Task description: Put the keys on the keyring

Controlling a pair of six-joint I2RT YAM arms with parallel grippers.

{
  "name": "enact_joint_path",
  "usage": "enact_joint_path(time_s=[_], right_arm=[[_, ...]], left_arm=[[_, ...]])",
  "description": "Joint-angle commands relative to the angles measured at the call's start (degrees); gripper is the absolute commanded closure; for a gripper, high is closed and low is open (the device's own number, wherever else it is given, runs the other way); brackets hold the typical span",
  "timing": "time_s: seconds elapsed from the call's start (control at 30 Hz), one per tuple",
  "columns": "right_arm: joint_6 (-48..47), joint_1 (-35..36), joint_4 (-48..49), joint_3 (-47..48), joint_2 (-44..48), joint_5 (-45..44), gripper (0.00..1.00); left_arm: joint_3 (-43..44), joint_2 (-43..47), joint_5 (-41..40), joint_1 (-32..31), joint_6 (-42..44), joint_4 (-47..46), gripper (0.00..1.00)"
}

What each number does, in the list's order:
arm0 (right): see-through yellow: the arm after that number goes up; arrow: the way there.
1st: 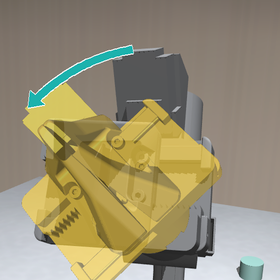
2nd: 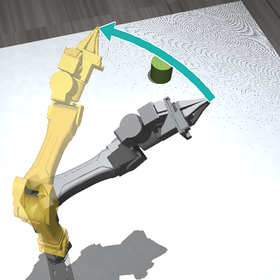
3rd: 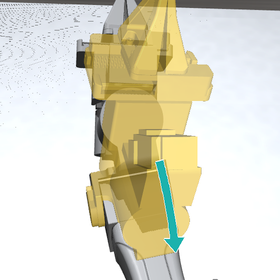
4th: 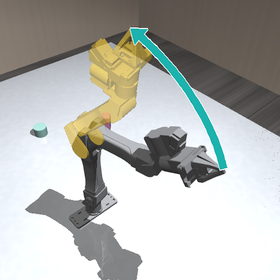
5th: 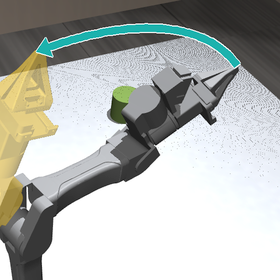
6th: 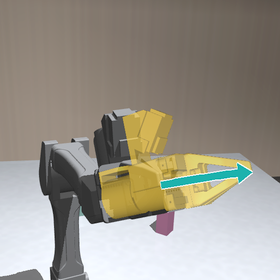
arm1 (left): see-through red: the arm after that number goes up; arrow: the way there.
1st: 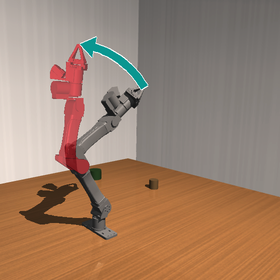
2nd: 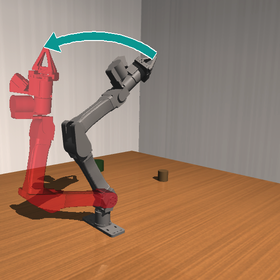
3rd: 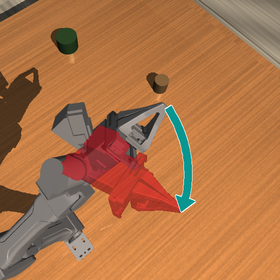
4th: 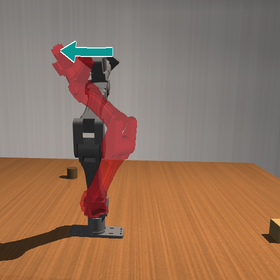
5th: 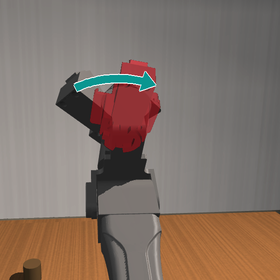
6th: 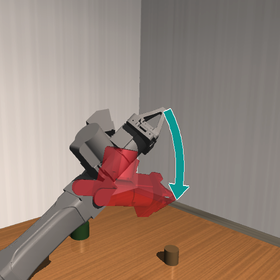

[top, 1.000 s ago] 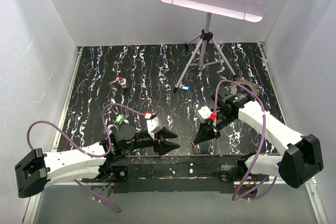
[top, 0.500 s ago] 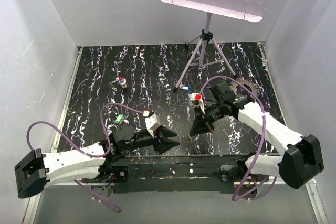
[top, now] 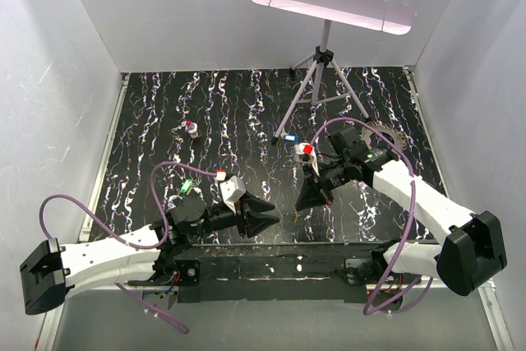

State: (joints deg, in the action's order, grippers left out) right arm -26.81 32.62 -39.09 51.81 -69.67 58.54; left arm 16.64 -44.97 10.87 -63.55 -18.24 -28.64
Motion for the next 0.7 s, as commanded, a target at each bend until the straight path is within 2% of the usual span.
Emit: enact_joint_path(time_s=[0.0, 0.1, 0.3, 0.53, 0.67], right_arm=[[-7.18, -0.19, -2.82, 0.04, 1.82, 0.44, 0.99], [-12.73, -0.28, -5.73, -0.48, 2.69, -4.65, 0.99], [-17.22, -2.82, -8.80, -2.94, 7.08, -14.59, 0.99], [-24.94, -13.62, -17.06, -4.17, 11.22, -21.09, 0.99], [-27.33, -19.87, -18.65, -6.10, 12.27, -26.36, 0.99]], left_arm=[[-0.03, 1.73, -1.56, 0.00, 0.04, 1.48, 0.60], [0.41, 2.87, -1.91, 0.00, 0.40, 3.41, 0.60], [1.63, 7.78, -3.75, 0.00, 2.24, 9.29, 0.60], [6.64, 17.10, -9.99, 0.00, 6.81, 24.23, 0.59], [10.33, 20.97, -14.73, 0.00, 9.27, 32.58, 0.56]])
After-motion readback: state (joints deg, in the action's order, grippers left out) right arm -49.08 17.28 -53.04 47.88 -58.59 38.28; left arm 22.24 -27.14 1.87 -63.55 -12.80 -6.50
